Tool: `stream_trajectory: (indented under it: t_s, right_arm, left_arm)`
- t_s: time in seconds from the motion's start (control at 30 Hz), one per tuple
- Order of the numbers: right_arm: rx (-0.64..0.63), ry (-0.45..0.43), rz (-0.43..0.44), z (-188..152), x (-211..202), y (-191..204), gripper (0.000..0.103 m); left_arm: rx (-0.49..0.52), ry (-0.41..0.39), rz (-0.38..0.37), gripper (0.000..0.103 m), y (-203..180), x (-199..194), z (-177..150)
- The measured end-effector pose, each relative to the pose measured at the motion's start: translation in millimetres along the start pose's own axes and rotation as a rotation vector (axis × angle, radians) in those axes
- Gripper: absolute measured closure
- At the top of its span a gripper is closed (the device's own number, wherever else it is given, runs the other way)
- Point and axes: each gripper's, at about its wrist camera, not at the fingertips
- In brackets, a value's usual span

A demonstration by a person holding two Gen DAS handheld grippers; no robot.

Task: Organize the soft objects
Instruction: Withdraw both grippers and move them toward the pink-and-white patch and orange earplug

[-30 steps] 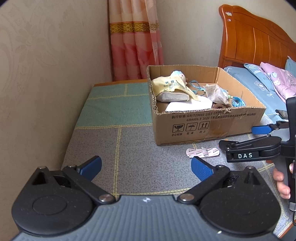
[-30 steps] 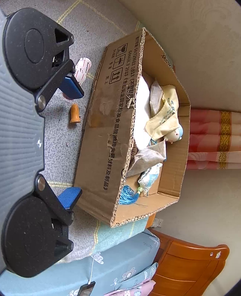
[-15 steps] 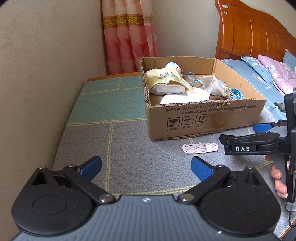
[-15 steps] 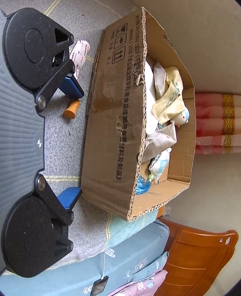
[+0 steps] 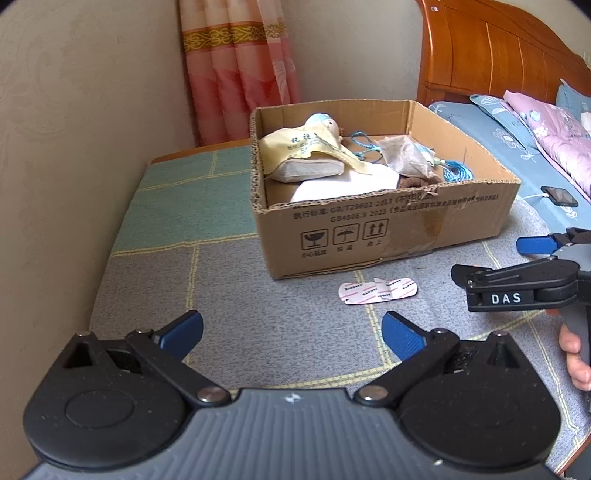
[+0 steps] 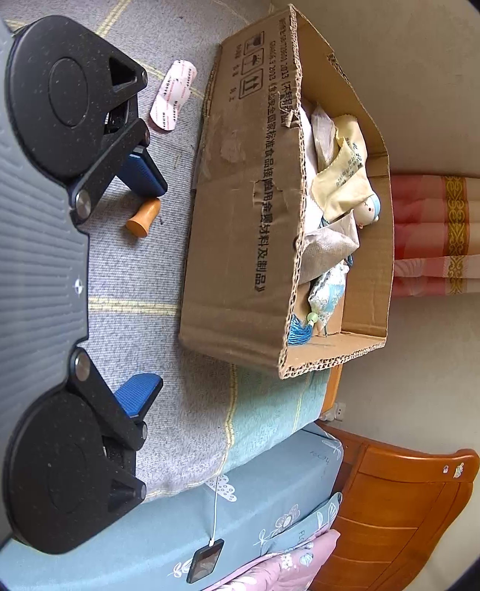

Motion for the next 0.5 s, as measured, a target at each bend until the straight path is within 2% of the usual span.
stream_trajectory:
  t_s: [0.2, 0.5]
  right_arm:
    - [-0.039, -0.009, 0.062, -8.9, -14.9, -3.8, 0.0]
    - [-0.104, -0.022, 0.099, -21.7, -28.4, -4.5, 0.0]
  left_arm:
    - [0.002, 0.023, 0.007, 0.001, -13.6, 10.8, 7.0]
    - [0.024, 0.049, -0.017, 0.001, -46.1, 36.1, 21.3]
Point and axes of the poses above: each gripper's, at about its wrist camera, not at the fingertips, and x roughly the way its jaws point, y to its left, z to its top, and after that the axes turned 11 degrees about z, right-handed
